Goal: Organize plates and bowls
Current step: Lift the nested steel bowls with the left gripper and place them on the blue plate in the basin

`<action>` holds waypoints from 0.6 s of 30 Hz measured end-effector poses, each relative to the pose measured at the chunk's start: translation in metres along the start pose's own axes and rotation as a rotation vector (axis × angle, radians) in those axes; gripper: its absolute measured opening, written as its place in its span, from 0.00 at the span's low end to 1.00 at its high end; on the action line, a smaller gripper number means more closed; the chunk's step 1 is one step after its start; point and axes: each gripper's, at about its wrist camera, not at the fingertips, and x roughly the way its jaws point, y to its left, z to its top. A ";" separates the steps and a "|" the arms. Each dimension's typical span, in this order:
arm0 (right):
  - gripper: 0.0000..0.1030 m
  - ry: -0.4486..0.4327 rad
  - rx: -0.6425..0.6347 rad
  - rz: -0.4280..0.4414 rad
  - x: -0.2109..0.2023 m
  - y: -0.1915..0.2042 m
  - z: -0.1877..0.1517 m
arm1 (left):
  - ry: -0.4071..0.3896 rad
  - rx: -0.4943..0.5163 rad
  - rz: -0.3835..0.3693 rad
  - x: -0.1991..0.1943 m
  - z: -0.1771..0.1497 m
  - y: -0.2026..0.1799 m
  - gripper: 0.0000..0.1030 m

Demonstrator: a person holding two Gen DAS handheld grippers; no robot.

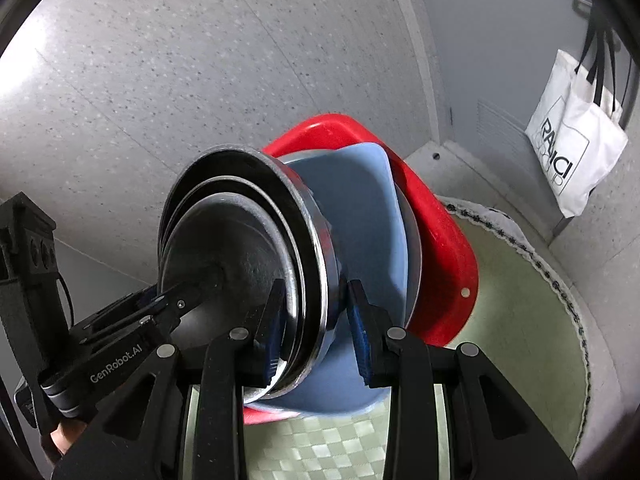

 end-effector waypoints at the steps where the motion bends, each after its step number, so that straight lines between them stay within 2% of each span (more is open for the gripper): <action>1: 0.30 -0.003 -0.004 -0.005 0.001 0.000 0.001 | 0.003 -0.002 0.001 0.002 -0.001 -0.002 0.32; 4: 0.33 -0.010 -0.022 -0.034 0.003 0.005 0.004 | -0.001 -0.002 0.009 0.004 0.001 -0.004 0.30; 7: 0.42 -0.019 -0.020 -0.034 0.005 0.007 0.006 | -0.008 -0.010 -0.002 0.004 0.002 -0.005 0.37; 9: 0.46 -0.021 -0.024 -0.035 0.005 0.008 0.006 | -0.022 -0.011 -0.007 0.003 0.002 -0.006 0.50; 13: 0.61 -0.075 -0.028 -0.049 -0.008 0.014 0.003 | -0.051 -0.027 -0.028 -0.006 0.000 -0.005 0.61; 15: 0.70 -0.124 -0.039 -0.072 -0.022 0.017 -0.001 | -0.076 -0.054 -0.025 -0.015 -0.004 -0.001 0.75; 18: 0.70 -0.151 -0.030 -0.078 -0.039 0.020 -0.010 | -0.106 -0.068 -0.039 -0.033 -0.015 0.007 0.78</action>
